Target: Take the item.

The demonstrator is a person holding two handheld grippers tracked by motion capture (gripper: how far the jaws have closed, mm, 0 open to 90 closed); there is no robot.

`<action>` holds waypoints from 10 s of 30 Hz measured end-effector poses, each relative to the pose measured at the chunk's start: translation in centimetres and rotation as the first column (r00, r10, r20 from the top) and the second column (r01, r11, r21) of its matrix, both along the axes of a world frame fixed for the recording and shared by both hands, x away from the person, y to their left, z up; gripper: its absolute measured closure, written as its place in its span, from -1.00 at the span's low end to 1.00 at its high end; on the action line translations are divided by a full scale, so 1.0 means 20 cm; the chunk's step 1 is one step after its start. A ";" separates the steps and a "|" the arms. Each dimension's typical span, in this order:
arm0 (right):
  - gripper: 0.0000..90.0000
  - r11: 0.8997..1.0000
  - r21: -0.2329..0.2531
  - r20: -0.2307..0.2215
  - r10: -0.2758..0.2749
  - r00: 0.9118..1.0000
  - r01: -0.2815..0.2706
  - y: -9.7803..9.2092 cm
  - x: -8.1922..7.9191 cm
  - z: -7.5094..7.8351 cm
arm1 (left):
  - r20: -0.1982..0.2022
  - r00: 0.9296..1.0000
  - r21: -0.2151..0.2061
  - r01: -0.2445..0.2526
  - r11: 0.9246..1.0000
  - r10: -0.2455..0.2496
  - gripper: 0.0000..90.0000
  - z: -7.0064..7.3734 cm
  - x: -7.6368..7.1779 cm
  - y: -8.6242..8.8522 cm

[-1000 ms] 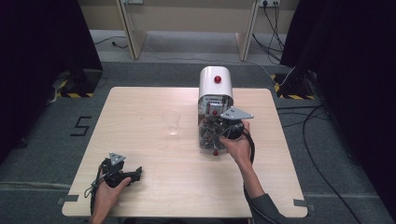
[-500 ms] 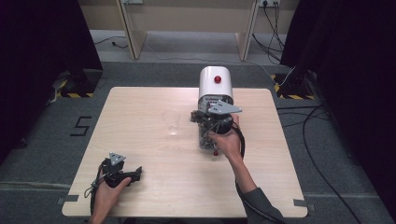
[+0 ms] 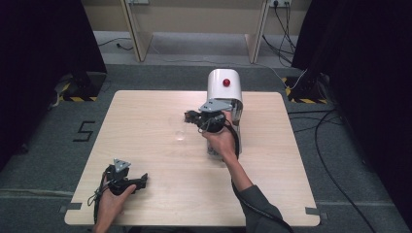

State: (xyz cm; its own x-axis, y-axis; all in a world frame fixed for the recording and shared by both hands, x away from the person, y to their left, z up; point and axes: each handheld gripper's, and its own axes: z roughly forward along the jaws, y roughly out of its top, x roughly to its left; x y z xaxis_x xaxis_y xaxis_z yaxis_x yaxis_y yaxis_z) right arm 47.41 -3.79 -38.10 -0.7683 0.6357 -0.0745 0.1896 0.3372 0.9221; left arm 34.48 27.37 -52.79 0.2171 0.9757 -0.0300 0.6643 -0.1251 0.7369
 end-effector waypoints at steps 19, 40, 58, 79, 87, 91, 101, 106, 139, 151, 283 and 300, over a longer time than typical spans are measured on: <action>1.00 0.997 -0.064 -0.024 -0.036 0.999 0.035 0.17 0.15 -0.06 | 0.000 1.000 -0.010 0.001 1.000 -0.001 -0.97 0.00 0.00 0.01; 1.00 0.983 -0.181 -0.009 -0.042 0.999 0.039 0.30 0.22 -0.15 | -0.001 1.000 -0.009 0.001 1.000 -0.001 -0.97 0.00 -0.01 0.01; 0.98 0.974 -0.226 -0.014 -0.030 0.999 0.026 0.35 0.22 -0.23 | -0.003 1.000 0.001 0.000 1.000 0.000 -0.96 0.00 -0.01 0.01; 0.71 0.984 -0.176 -0.014 -0.012 1.000 0.009 0.33 0.20 -0.19 | -0.002 1.000 -0.001 -0.002 1.000 0.002 -0.96 0.00 -0.01 0.01; 0.67 0.987 -0.163 -0.012 -0.007 1.000 0.005 0.30 0.18 -0.16 | -0.001 1.000 -0.001 -0.002 1.000 0.002 -0.95 0.00 -0.01 0.01; 0.67 0.987 -0.159 -0.010 -0.004 1.000 0.002 0.29 0.17 -0.15 | -0.001 1.000 -0.001 -0.002 1.000 0.002 -0.95 0.00 -0.01 0.01; 0.66 0.988 -0.154 -0.013 0.000 1.000 -0.002 0.28 0.16 -0.15 | 0.000 1.000 -0.003 -0.003 1.000 0.003 -0.95 0.00 -0.02 0.01; 0.62 0.989 -0.145 -0.011 0.003 1.000 -0.005 0.28 0.15 -0.15 | 0.000 1.000 -0.002 -0.003 1.000 0.003 -0.95 0.00 -0.02 0.01; 0.29 0.993 -0.108 -0.017 0.036 0.999 -0.037 0.07 -0.03 -0.15 | 0.000 1.000 -0.001 -0.007 1.000 0.007 -0.95 0.00 -0.02 0.01; 0.23 0.995 -0.092 -0.015 0.023 1.000 -0.024 -0.03 -0.08 -0.14 | 0.001 1.000 0.002 -0.008 1.000 0.008 -0.96 0.00 -0.02 0.01; -0.52 0.970 0.003 -0.134 -0.239 0.962 0.242 -0.84 -0.63 -0.49 | -0.002 1.000 0.006 -0.015 1.000 0.015 -0.96 0.00 -0.03 0.01; -0.55 0.964 -0.014 -0.148 -0.265 0.953 0.265 -0.89 -0.67 -0.53 | -0.001 1.000 0.006 -0.016 1.000 0.016 -0.96 0.00 -0.03 0.01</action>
State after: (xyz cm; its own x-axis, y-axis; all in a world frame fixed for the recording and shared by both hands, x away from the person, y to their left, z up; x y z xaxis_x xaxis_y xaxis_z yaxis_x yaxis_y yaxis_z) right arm 34.08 -21.59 -48.76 -0.5743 0.8181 0.0312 0.4056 0.2513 0.8788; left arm 33.79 27.59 -52.77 0.2011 0.9793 -0.0239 0.6669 -0.1189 0.7356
